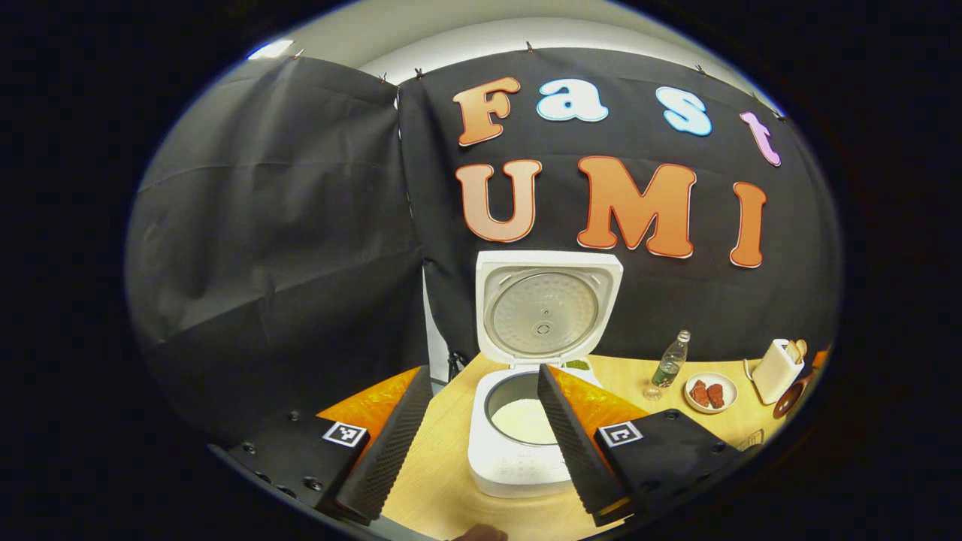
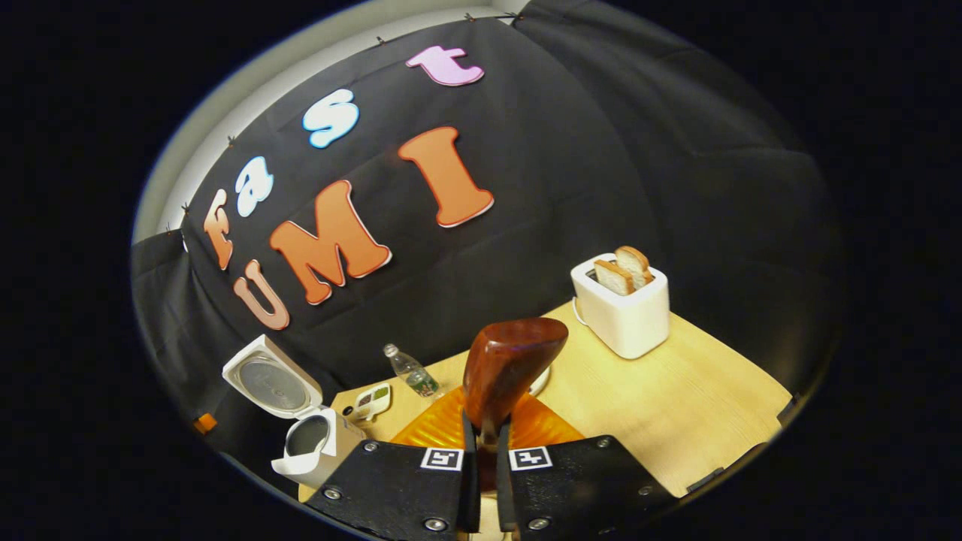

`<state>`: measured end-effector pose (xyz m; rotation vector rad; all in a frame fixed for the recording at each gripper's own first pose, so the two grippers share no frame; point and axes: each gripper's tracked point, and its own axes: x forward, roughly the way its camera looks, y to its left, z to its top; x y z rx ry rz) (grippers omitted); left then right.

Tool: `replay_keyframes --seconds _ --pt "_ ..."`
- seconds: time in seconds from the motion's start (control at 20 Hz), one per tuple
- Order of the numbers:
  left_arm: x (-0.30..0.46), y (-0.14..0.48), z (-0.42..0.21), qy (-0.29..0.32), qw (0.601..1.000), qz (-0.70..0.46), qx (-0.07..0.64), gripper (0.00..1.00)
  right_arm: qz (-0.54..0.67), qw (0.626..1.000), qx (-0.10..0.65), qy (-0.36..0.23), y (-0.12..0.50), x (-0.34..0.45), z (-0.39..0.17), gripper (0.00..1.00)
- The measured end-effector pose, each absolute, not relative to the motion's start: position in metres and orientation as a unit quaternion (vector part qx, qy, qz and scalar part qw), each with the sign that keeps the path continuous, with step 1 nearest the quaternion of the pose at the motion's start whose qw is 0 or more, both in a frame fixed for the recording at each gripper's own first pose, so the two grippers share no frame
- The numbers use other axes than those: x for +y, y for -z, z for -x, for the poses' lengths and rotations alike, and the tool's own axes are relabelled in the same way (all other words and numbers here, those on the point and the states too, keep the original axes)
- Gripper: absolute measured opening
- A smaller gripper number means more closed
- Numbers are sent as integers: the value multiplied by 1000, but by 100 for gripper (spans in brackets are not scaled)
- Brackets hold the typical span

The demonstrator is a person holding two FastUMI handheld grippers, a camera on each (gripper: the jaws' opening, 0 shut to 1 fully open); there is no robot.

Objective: Close the left gripper, press the button to open the rice cooker; take a wooden spoon from the chopstick holder with the right hand, scoop a spoonful of rice and pour it into the rice cooker, then put the wooden spoon back into the chopstick holder.

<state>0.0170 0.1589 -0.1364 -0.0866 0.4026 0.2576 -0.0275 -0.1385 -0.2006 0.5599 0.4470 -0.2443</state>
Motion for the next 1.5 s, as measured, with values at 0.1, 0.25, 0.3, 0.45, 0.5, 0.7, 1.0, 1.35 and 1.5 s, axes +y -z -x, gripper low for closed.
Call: replay_keyframes --seconds 0.1,0.25,0.3,0.45,0.5,0.7,1.0,1.35,1.5 --pt "148 131 -19 -122 972 48 195 96 -278 926 229 117 220 -140 36 9" --pt "140 121 -22 -120 975 38 184 96 -267 926 242 117 248 -145 43 11" --pt "144 117 -24 -125 975 34 179 96 -264 924 248 119 257 -148 44 10" --pt "149 104 -29 -132 976 41 168 96 -258 922 259 126 278 -155 47 11" --pt "152 99 -31 -135 976 44 164 96 -258 921 260 132 285 -159 46 12" --pt "162 86 -46 -143 976 47 160 96 -275 911 276 130 307 -155 51 13" --pt "160 65 -94 -122 976 68 168 95 -291 900 300 123 328 -138 55 20" --pt "155 16 -177 -93 980 87 150 96 -269 914 261 157 282 -178 53 76" --pt "160 15 -221 -97 979 78 163 94 -234 927 238 170 245 -196 51 90"
